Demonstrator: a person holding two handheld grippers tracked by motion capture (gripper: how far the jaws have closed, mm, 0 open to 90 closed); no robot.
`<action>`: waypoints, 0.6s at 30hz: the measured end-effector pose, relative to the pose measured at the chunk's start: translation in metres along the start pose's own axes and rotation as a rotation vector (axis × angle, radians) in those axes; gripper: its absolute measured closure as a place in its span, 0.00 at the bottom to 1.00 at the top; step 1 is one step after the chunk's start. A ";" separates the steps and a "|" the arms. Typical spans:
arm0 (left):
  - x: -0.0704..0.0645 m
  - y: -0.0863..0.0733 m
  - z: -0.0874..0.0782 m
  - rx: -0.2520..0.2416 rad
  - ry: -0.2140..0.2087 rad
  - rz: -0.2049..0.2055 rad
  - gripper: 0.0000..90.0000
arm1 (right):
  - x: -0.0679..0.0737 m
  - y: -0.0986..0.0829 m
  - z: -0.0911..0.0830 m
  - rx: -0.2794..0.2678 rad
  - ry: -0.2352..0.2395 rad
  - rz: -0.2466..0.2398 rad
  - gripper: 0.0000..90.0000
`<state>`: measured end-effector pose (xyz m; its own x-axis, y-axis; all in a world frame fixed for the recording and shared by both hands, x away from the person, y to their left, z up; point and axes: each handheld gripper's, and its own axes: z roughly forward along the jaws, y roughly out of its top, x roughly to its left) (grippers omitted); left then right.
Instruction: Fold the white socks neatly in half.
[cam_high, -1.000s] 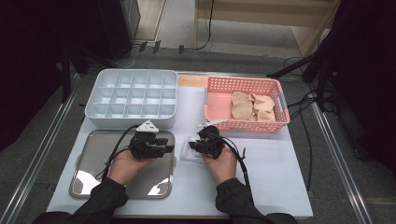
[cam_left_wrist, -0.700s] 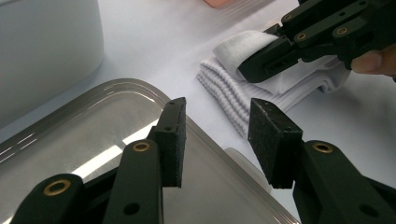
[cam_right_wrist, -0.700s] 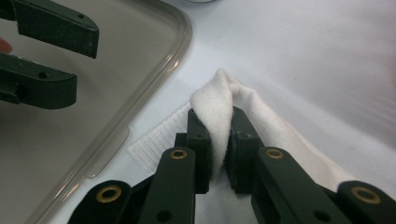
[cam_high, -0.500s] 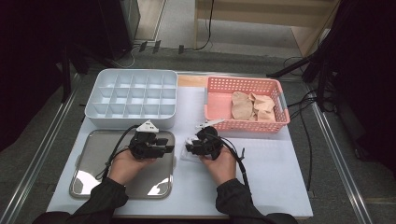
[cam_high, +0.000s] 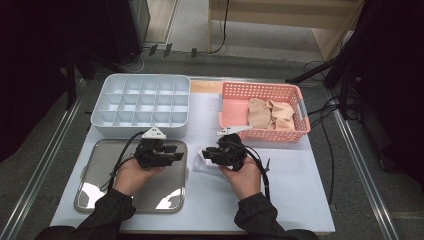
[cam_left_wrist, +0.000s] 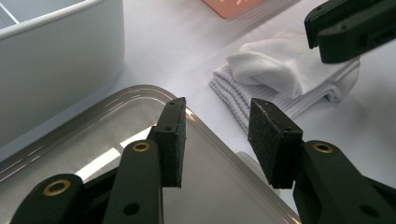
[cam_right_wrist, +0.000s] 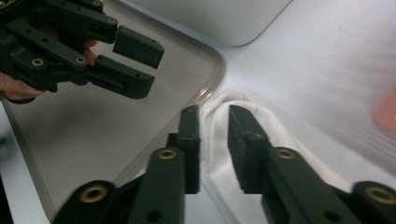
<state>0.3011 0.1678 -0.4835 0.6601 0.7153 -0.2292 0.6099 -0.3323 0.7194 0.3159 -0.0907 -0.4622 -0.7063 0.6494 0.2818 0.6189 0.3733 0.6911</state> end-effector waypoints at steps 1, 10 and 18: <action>0.000 0.000 0.000 0.000 0.000 0.000 0.65 | -0.002 0.000 0.001 0.001 -0.007 0.002 0.91; 0.001 -0.001 0.000 0.008 0.005 0.000 0.65 | -0.011 0.000 0.027 0.056 -0.045 0.014 0.95; 0.000 -0.001 0.000 0.007 0.005 0.001 0.65 | -0.005 -0.007 0.042 0.103 -0.020 0.002 0.95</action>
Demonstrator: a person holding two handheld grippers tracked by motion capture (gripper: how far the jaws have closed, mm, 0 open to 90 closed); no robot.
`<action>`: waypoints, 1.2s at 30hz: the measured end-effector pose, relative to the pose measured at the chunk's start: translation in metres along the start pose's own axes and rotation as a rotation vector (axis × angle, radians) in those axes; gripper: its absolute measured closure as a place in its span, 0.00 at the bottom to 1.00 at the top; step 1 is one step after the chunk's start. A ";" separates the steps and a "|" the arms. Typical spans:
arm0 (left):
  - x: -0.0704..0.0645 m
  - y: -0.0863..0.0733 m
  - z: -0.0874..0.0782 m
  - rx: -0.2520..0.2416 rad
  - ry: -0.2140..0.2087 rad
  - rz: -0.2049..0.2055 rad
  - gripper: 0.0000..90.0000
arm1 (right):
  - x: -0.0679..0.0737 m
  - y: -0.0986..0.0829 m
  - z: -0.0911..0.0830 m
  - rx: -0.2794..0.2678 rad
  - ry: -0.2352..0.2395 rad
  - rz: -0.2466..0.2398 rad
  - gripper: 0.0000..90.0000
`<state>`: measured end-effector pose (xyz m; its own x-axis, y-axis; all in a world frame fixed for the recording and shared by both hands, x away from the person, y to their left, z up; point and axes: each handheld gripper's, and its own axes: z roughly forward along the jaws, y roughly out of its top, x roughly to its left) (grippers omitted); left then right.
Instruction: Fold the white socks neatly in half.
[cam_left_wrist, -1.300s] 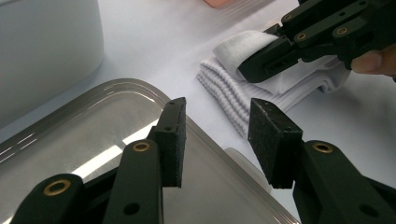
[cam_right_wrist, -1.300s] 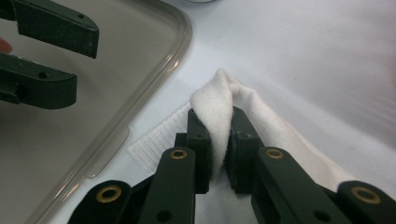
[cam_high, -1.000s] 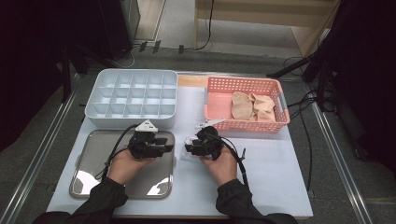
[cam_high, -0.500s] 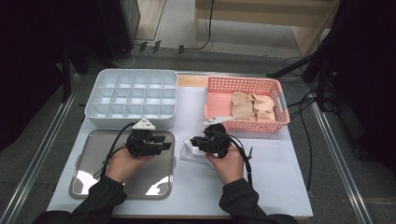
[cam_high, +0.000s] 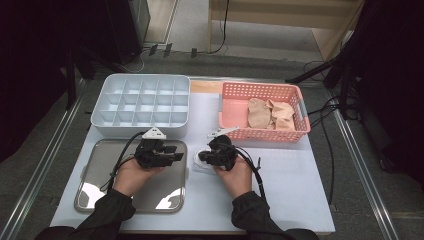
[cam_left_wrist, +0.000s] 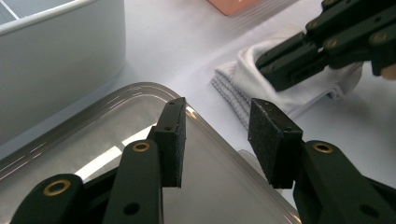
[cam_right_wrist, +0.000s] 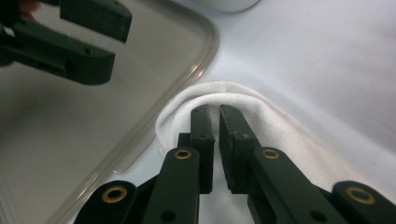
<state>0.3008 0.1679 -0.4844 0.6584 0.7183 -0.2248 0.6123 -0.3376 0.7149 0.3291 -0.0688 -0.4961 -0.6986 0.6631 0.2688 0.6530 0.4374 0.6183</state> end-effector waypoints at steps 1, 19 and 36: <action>0.000 0.000 0.000 -0.001 0.000 0.001 0.65 | 0.001 -0.001 0.002 0.006 0.002 -0.005 0.95; -0.010 0.011 0.007 0.007 -0.020 0.038 0.67 | -0.004 -0.005 -0.028 -0.056 0.008 0.000 0.88; -0.030 0.026 0.025 0.021 -0.090 0.083 0.82 | -0.034 -0.032 -0.074 -0.119 -0.109 0.105 0.84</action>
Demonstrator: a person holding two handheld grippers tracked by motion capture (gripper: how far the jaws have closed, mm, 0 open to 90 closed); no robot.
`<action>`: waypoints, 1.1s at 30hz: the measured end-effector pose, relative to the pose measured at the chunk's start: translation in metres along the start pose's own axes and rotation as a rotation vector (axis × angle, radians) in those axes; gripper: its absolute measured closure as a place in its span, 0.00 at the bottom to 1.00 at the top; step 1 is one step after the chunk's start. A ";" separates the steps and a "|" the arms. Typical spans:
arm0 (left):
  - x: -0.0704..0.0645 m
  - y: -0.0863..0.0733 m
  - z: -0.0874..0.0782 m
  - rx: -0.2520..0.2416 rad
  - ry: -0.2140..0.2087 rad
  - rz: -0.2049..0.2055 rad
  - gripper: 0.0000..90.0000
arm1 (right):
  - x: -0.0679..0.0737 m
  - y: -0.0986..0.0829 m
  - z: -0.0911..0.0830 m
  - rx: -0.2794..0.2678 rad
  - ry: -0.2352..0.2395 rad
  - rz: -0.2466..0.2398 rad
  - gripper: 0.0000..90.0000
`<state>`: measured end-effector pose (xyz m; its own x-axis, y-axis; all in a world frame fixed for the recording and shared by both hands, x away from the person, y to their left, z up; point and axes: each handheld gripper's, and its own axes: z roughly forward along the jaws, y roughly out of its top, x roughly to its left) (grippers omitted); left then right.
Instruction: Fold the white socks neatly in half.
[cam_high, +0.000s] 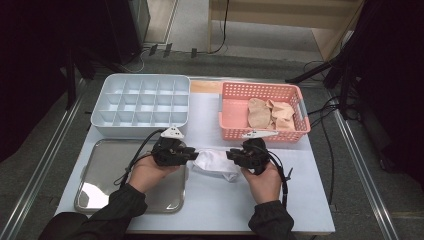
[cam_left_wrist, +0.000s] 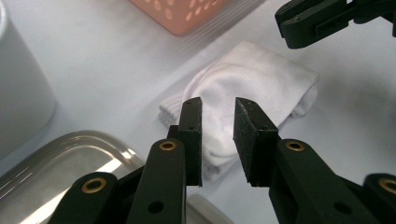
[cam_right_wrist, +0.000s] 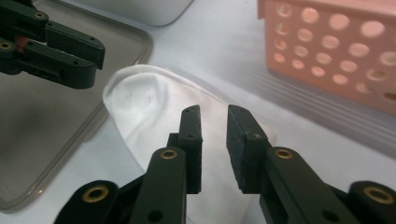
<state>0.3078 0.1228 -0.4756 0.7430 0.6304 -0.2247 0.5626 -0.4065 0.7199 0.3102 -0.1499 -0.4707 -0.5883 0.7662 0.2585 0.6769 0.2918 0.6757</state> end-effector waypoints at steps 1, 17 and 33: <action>-0.001 0.001 0.001 0.002 -0.003 0.001 0.82 | -0.001 -0.002 0.000 0.001 -0.003 0.008 0.84; -0.003 0.000 0.029 0.073 -0.030 0.007 0.82 | -0.010 -0.022 0.013 0.058 -0.044 0.067 0.64; 0.004 -0.007 0.037 0.098 -0.034 -0.003 0.82 | 0.000 -0.034 0.028 0.080 -0.131 0.043 0.59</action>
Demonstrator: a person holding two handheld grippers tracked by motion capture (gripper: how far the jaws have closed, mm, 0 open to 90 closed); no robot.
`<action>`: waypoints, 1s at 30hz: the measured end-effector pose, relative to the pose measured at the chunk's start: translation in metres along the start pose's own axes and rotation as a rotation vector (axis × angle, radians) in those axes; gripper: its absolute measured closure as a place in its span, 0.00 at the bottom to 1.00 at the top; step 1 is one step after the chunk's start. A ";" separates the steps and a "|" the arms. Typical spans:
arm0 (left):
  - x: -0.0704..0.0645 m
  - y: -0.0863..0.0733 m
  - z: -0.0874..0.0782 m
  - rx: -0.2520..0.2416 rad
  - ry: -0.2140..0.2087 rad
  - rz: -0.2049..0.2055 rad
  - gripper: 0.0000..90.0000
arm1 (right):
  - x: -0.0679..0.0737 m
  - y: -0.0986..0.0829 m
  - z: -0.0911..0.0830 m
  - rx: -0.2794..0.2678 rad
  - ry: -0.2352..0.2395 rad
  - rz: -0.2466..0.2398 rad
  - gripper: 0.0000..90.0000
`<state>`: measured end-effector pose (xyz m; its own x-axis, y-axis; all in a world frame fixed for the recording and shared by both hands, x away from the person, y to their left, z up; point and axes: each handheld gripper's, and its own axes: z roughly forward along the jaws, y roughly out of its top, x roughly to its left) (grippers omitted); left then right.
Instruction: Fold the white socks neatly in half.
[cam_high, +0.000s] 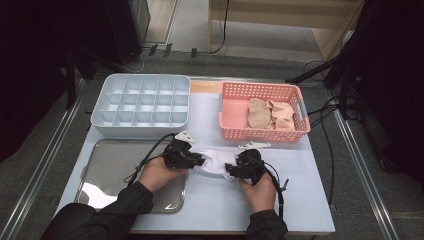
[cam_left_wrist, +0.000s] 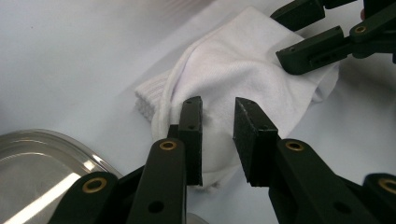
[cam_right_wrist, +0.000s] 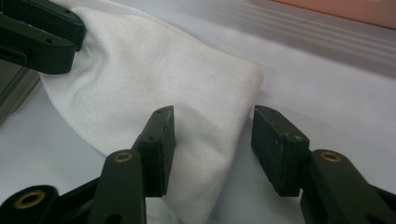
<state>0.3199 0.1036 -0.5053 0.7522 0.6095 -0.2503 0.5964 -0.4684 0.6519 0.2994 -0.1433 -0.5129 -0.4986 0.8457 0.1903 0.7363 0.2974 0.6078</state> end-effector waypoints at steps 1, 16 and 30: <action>0.000 0.000 0.000 0.002 -0.001 0.002 0.83 | 0.002 0.000 0.001 -0.001 -0.005 -0.011 0.62; -0.010 -0.001 0.009 0.006 -0.007 0.021 0.88 | -0.017 0.012 -0.010 0.010 0.066 0.046 0.93; -0.022 0.013 -0.007 -0.052 -0.006 0.025 0.86 | -0.009 0.014 -0.013 0.009 0.085 0.033 0.93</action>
<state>0.3094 0.0890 -0.4860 0.7688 0.5937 -0.2378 0.5619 -0.4494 0.6945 0.3081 -0.1522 -0.4965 -0.5106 0.8146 0.2753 0.7570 0.2741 0.5931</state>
